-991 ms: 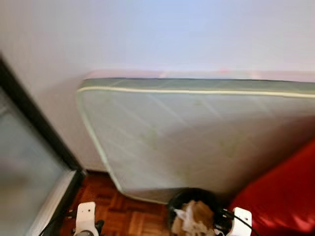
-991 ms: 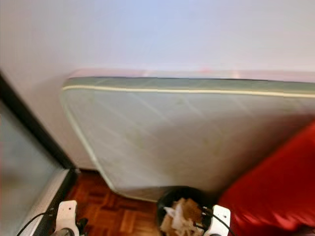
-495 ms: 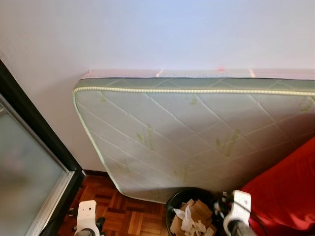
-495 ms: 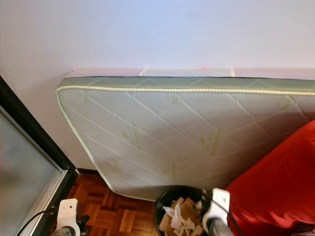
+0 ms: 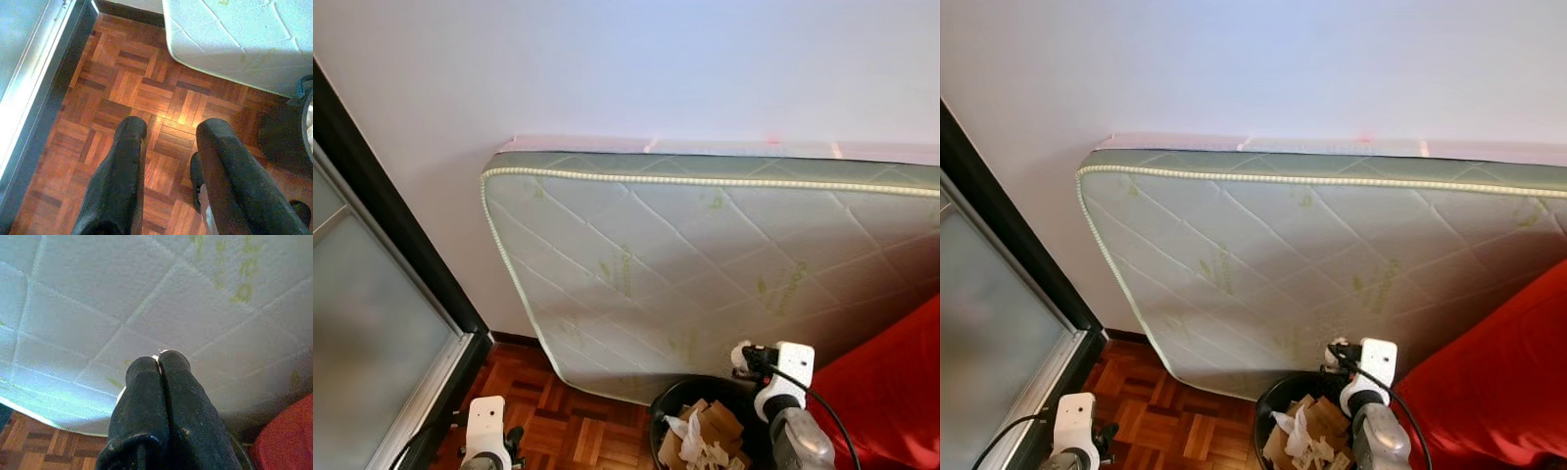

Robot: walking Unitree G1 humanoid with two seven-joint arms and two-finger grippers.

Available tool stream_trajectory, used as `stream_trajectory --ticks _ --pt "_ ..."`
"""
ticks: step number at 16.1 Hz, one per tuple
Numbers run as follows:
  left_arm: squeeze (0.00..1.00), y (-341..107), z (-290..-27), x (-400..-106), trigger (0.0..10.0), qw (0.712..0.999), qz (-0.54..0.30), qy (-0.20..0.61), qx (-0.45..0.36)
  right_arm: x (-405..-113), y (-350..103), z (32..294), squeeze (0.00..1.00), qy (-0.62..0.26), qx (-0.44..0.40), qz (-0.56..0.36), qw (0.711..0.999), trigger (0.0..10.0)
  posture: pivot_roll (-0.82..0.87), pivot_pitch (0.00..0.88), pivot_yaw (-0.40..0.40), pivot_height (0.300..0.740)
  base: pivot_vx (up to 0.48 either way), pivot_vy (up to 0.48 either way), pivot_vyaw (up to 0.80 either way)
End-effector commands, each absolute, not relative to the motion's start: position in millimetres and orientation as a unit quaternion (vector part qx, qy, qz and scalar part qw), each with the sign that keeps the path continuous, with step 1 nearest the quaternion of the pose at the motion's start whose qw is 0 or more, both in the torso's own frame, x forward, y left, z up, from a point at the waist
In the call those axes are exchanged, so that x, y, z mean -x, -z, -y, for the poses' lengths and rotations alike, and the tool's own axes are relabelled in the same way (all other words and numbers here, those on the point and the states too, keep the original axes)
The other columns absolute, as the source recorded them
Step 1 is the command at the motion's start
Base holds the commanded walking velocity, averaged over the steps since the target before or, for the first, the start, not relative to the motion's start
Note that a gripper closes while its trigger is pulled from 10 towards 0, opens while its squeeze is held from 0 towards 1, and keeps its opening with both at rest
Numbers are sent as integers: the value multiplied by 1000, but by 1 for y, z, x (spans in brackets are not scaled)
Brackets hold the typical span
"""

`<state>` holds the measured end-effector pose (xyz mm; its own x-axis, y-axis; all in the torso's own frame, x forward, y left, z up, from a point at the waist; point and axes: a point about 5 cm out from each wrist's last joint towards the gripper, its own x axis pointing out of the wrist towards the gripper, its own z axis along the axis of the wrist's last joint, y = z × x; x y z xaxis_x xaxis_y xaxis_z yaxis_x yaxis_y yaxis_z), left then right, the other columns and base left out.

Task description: Clean up the room

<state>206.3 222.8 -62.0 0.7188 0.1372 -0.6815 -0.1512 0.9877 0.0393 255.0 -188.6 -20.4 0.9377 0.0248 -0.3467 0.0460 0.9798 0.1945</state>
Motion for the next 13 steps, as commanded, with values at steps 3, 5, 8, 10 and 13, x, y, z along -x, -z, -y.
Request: stream_trajectory --ticks 3,5,8,10,13 --pt "0 64 -225 -203 10000 924 -374 -81 9 -252 22 188 0 1 -94 -179 979 10000 6 0 74 740 0 0 0" --pt "0 64 -225 -203 10000 923 -375 -82 10 -251 24 190 0 14 -83 -190 978 10000 7 0 72 720 0 0 0" --pt "0 64 -224 -202 10000 923 -375 -84 13 -251 25 190 0 14 -90 -192 977 10000 8 0 68 695 0 0 0" --pt "0 65 -224 -202 10000 923 -376 -86 16 -251 25 186 0 -1 -86 -192 978 10000 13 0 61 680 0 0 0" --pt "0 65 -223 -202 10000 923 -374 -87 17 -249 28 186 0 -5 -79 -206 975 10000 19 0 55 680 0 0 0"
